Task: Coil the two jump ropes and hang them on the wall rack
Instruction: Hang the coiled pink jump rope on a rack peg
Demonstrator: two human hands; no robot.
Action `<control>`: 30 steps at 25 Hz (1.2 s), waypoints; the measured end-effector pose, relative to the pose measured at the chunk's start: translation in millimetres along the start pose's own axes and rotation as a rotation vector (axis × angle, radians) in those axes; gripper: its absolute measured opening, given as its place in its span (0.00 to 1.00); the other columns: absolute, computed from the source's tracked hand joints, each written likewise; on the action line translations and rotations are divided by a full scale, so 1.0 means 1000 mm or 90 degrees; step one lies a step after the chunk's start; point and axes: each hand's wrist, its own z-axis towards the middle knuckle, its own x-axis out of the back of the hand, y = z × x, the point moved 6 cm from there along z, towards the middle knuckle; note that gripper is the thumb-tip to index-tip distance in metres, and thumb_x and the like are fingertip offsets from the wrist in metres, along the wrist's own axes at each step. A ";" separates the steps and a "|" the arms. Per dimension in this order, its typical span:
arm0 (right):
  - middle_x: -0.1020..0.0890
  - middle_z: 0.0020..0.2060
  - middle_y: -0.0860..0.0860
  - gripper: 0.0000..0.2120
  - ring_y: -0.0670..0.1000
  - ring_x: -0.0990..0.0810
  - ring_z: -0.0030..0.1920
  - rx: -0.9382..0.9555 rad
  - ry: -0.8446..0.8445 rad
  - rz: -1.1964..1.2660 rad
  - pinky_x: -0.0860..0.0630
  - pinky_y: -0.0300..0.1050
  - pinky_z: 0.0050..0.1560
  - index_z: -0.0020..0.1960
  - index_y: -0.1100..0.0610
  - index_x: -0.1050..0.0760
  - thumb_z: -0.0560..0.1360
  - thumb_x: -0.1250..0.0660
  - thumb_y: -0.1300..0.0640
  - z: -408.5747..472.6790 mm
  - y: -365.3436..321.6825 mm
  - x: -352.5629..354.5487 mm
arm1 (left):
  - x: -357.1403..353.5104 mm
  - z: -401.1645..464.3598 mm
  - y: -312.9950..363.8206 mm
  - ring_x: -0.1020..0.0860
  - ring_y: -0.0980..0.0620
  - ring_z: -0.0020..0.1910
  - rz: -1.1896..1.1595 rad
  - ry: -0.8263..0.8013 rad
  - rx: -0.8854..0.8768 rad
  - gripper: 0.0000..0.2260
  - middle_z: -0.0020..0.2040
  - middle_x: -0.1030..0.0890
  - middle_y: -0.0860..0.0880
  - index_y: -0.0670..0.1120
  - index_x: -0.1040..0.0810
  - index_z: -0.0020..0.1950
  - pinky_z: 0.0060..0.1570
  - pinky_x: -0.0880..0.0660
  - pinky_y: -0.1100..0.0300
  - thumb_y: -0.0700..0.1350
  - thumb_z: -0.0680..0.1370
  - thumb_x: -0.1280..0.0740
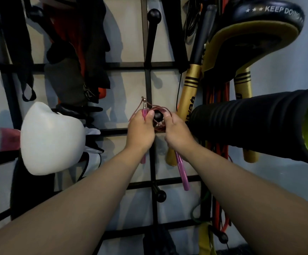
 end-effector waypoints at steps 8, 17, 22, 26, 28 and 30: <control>0.23 0.40 0.49 0.16 0.46 0.25 0.38 -0.060 -0.102 0.000 0.28 0.41 0.39 0.65 0.53 0.26 0.88 0.49 0.49 0.017 0.034 -0.011 | -0.015 0.015 -0.048 0.18 0.45 0.55 -0.051 -0.047 0.059 0.12 0.54 0.16 0.43 0.46 0.21 0.58 0.60 0.22 0.43 0.49 0.86 0.43; 0.17 0.53 0.57 0.13 0.56 0.19 0.50 -0.126 -0.110 -0.023 0.23 0.47 0.45 0.66 0.57 0.25 0.86 0.41 0.54 0.064 0.080 -0.029 | -0.023 0.049 -0.102 0.22 0.44 0.42 0.105 -0.079 0.039 0.06 0.50 0.17 0.38 0.45 0.33 0.54 0.36 0.29 0.59 0.46 0.85 0.39; 0.24 0.38 0.50 0.10 0.53 0.24 0.42 -0.155 0.017 -0.048 0.28 0.44 0.38 0.43 0.52 0.29 0.79 0.29 0.57 0.082 0.098 -0.030 | -0.016 0.069 -0.113 0.16 0.40 0.38 0.283 -0.017 0.063 0.06 0.39 0.16 0.41 0.45 0.18 0.40 0.43 0.16 0.47 0.41 0.77 0.28; 0.21 0.38 0.50 0.06 0.51 0.24 0.36 -0.159 0.047 -0.022 0.27 0.42 0.34 0.46 0.55 0.23 0.78 0.26 0.57 0.074 0.098 -0.028 | -0.016 0.069 -0.108 0.15 0.38 0.36 0.370 -0.049 0.040 0.06 0.38 0.16 0.39 0.44 0.14 0.41 0.42 0.15 0.46 0.39 0.76 0.31; 0.20 0.40 0.54 0.06 0.51 0.26 0.31 -0.157 0.026 0.016 0.27 0.44 0.30 0.54 0.57 0.21 0.80 0.29 0.55 0.064 0.092 -0.022 | -0.012 0.065 -0.108 0.15 0.38 0.37 0.367 -0.067 0.029 0.05 0.37 0.15 0.39 0.45 0.14 0.42 0.42 0.15 0.47 0.42 0.76 0.30; 0.21 0.39 0.54 0.09 0.50 0.27 0.28 -0.157 0.008 0.026 0.26 0.44 0.30 0.58 0.58 0.21 0.81 0.31 0.55 0.052 0.085 -0.014 | -0.006 0.057 -0.105 0.15 0.38 0.40 0.363 -0.093 0.023 0.04 0.40 0.15 0.40 0.46 0.14 0.43 0.44 0.16 0.47 0.43 0.76 0.29</control>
